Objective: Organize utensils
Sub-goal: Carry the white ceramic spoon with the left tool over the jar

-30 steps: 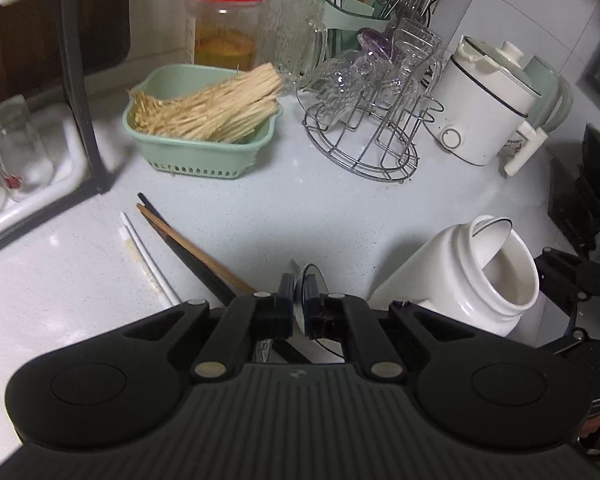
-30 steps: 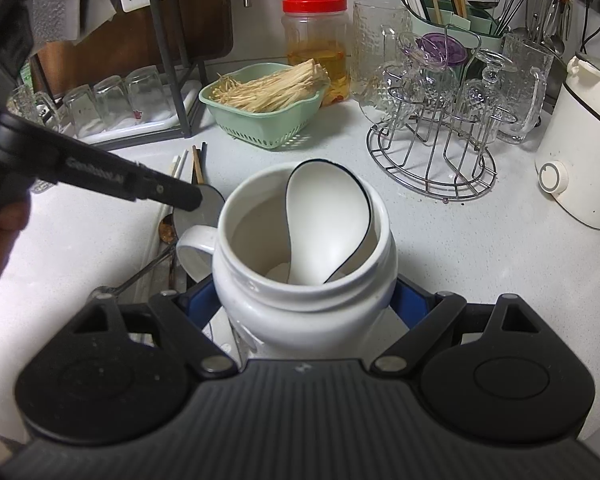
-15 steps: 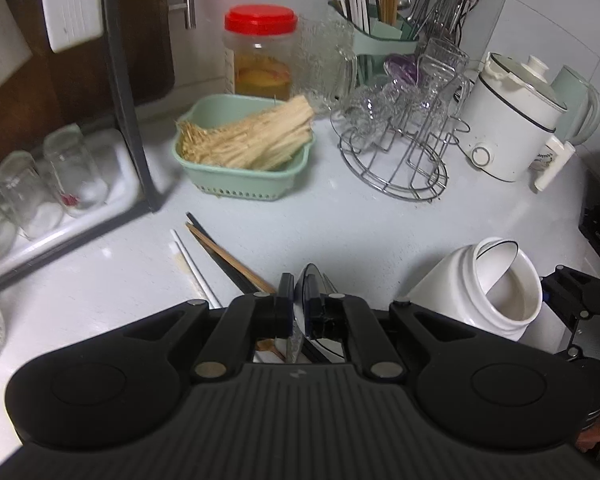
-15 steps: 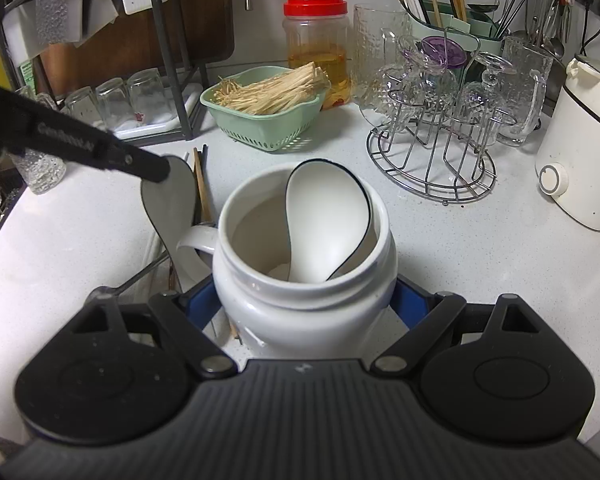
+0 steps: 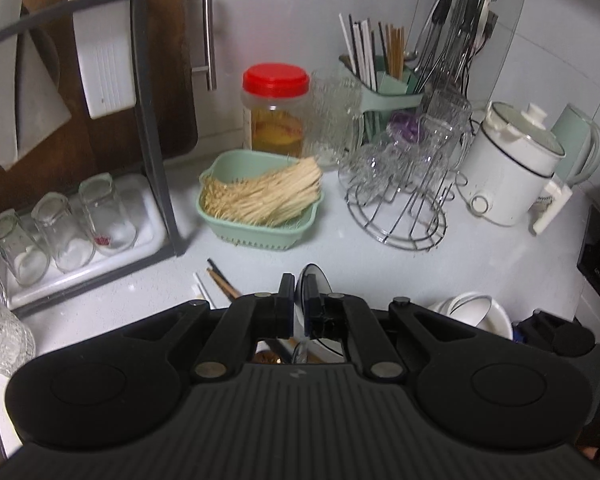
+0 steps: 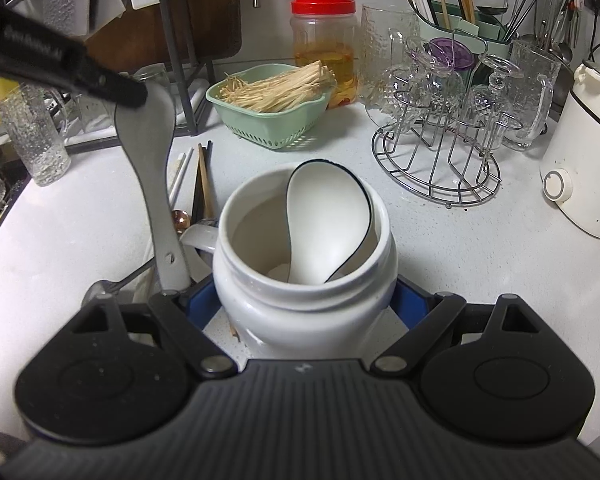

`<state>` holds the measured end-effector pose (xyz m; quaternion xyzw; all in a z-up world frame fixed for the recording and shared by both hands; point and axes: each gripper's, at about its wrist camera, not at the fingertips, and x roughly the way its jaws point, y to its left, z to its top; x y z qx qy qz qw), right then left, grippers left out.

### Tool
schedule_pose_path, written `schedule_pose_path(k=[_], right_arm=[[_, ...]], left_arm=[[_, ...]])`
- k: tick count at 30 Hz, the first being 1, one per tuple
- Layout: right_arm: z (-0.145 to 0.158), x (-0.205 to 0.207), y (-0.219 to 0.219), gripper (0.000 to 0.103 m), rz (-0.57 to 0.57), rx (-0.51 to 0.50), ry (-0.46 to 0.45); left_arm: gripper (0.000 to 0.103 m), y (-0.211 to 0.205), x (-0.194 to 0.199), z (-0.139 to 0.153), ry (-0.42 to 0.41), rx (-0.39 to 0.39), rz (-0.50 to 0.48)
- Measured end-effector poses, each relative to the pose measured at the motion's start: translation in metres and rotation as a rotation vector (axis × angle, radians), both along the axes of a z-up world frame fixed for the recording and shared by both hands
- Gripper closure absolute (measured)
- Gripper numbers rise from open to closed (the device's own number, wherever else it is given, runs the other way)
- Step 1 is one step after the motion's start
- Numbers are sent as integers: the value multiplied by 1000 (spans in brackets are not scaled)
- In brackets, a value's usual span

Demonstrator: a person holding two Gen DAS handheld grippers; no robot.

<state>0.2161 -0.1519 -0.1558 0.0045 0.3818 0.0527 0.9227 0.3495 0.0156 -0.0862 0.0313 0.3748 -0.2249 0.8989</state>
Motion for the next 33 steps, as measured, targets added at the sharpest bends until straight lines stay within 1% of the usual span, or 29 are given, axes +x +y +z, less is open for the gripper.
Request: schedule_pose_path(k=[5, 9, 15, 24, 27, 33], right_arm=[[0, 0, 0, 12, -1, 2, -4], [-1, -1, 1, 12, -3, 5, -7], [-1, -2, 2, 12, -12, 6, -10], [-1, -1, 3, 12, -22, 7, -4], [-1, -1, 4, 12, -22, 7, -6], [-2, -3, 5, 12, -10, 7, -15]], left_arm=[[98, -4, -5, 17, -40, -19, -22], [98, -6, -8, 29, -62, -12, -35], [98, -9, -12, 49, -84, -36, -46], [98, -21, -20, 83, -116, -82, -105], [98, -30, -22, 85, -133, -69, -127], [98, -52, -23, 67, -159, 8, -175]])
